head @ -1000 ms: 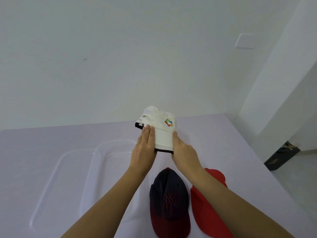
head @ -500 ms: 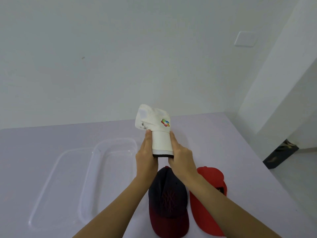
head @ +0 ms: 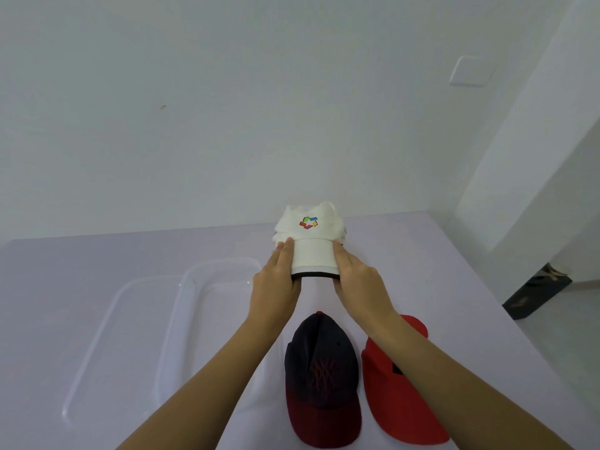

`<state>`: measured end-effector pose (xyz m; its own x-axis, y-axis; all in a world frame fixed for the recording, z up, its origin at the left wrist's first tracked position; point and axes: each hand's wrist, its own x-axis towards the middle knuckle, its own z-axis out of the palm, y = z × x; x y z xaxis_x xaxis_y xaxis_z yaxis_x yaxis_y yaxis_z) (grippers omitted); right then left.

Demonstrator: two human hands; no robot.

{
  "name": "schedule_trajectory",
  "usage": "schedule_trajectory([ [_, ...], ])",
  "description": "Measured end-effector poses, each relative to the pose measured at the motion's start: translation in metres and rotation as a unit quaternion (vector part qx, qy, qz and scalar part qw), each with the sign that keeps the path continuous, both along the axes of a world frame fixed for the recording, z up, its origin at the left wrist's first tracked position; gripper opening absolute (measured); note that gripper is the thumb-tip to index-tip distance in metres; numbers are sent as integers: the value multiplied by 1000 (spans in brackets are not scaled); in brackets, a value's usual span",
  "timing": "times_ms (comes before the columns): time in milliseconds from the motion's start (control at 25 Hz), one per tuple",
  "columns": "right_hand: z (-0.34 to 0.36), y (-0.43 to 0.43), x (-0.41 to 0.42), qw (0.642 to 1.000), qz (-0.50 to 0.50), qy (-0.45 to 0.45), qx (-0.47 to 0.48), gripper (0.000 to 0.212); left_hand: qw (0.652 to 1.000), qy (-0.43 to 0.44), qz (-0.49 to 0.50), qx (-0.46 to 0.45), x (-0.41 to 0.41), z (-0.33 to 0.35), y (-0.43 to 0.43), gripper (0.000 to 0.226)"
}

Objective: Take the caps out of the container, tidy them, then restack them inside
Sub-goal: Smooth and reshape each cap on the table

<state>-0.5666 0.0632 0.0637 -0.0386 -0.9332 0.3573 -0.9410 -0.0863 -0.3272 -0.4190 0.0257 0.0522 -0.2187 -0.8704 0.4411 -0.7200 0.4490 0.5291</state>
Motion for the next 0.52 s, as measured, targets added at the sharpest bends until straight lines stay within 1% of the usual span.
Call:
schedule_trajectory([
  [80, 6, -4, -4, 1000, 0, -14, -24, 52, 999, 1, -10, -31, 0, -2, 3, 55],
  [120, 11, -7, -5, 999, -2, -30, -26, 47, 999, 21, -3, -35, -1, -3, 5, 56],
  [160, 14, -7, -2, 998, -4, -61, -19, 41, 998, 55, 10, -16, -3, -1, 8, 57],
  [200, 16, -6, 5, 994, -9, -112, -19, 35, 994, 102, 29, 17, -9, 1, 10, 58],
  [280, 16, -2, 23, 970, -33, -239, -27, 25, 972, 207, 58, 94, -21, 7, 14, 61],
  [320, 14, 1, 29, 960, -43, -276, -29, 23, 964, 237, 60, 108, -22, 8, 16, 62],
  [360, 14, 2, 30, 960, -42, -274, -29, 24, 965, 239, 51, 93, -19, 7, 17, 63],
  [400, 15, 2, 25, 970, -31, -238, -25, 27, 975, 210, 40, 53, -13, 4, 15, 62],
  [480, 19, -3, 10, 993, -13, -121, 3, 41, 994, 95, 16, -46, 3, -6, 7, 58],
  [520, 22, -7, 4, 997, -10, -78, 17, 48, 995, 57, 6, -78, 10, -11, 2, 58],
])
